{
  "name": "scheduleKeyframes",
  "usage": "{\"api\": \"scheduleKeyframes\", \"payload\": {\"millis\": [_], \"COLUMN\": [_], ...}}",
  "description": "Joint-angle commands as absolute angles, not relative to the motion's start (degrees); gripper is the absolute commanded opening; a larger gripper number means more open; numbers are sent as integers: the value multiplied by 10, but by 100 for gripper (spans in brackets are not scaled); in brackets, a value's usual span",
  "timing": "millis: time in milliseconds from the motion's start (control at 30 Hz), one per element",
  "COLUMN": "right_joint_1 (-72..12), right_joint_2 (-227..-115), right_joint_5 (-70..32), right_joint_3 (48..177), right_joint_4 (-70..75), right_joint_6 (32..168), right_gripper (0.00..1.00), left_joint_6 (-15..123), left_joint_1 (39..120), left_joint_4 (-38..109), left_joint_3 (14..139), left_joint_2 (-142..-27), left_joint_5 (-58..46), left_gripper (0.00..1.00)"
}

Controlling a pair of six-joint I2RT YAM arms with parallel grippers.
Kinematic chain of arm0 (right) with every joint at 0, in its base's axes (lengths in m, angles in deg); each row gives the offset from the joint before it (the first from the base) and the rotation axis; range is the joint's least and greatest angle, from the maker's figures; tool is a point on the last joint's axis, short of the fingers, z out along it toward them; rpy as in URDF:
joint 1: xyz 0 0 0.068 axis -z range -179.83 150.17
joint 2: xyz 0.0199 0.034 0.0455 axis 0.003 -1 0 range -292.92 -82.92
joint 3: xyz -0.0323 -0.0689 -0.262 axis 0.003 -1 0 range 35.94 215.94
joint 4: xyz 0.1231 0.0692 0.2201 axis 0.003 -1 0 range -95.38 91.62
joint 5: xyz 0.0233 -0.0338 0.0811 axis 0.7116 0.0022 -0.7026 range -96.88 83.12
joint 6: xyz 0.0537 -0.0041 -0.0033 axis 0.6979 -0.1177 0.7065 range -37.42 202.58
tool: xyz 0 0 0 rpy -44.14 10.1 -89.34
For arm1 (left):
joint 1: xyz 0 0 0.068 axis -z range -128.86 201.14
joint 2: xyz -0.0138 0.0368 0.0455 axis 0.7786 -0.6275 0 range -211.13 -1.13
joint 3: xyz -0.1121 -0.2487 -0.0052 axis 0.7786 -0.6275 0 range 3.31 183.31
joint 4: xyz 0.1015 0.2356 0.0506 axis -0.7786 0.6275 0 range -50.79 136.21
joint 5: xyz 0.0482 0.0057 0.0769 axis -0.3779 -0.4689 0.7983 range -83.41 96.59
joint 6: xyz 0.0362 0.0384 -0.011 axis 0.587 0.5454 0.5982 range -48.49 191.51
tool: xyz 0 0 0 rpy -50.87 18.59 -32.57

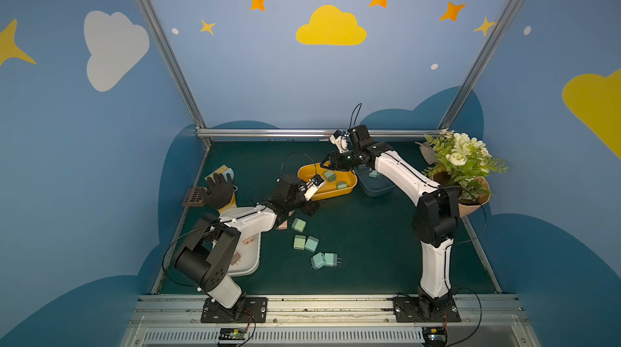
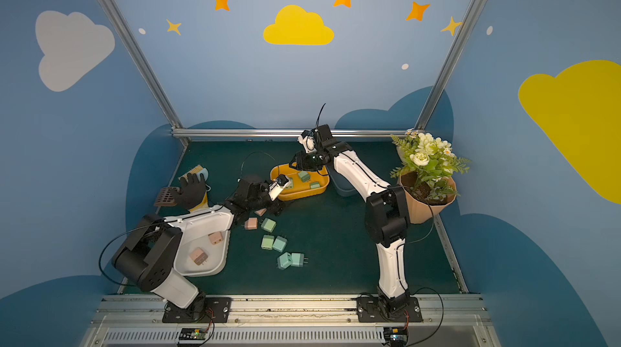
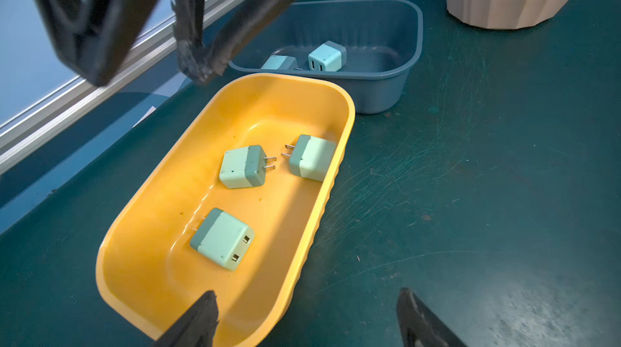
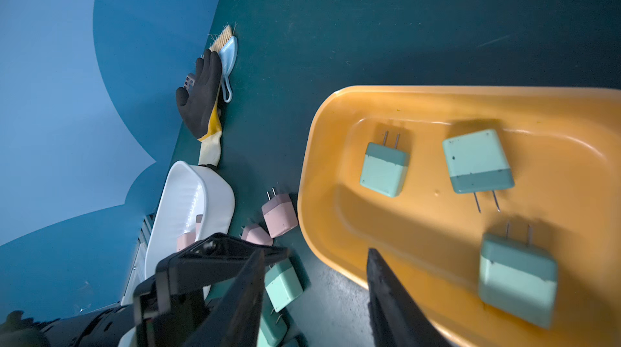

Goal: Place the plugs by color into the storage box
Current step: Place the plug in the storage box, then pick up the plug from the center of the board.

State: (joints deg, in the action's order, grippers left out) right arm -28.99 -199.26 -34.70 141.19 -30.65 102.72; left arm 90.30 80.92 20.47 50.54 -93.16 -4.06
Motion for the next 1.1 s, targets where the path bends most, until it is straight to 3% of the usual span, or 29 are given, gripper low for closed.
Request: {"api": "scheduleKeyframes", "payload": {"millis": [0, 167, 467, 767, 1067], "right_joint_1": [-286, -296, -319, -342, -375], "right_joint_2": [-1963, -1912, -1824, -1741, -1687], "right_joint_5": [-334, -331, -311, -280, -262], "right_joint_3": [1400, 1347, 1232, 1128, 1051], "right_joint_4": [-350, -363, -365, -352, -370], "right_joint_6": [1024, 1019, 1019, 1015, 994], "right_gripper": [49, 48, 45, 42, 41], "left_joint_6": [879, 886, 904, 986, 975], "left_joint_1": [808, 809, 817, 840, 876], "left_joint_4": [223, 271, 310, 413, 525], "left_joint_3": [531, 549, 550, 484, 413], "left_joint_2": [-921, -909, -858, -737, -629], "left_joint_5": [-38, -101, -124, -207, -252], "left_gripper": [83, 82, 79, 77, 75]}}
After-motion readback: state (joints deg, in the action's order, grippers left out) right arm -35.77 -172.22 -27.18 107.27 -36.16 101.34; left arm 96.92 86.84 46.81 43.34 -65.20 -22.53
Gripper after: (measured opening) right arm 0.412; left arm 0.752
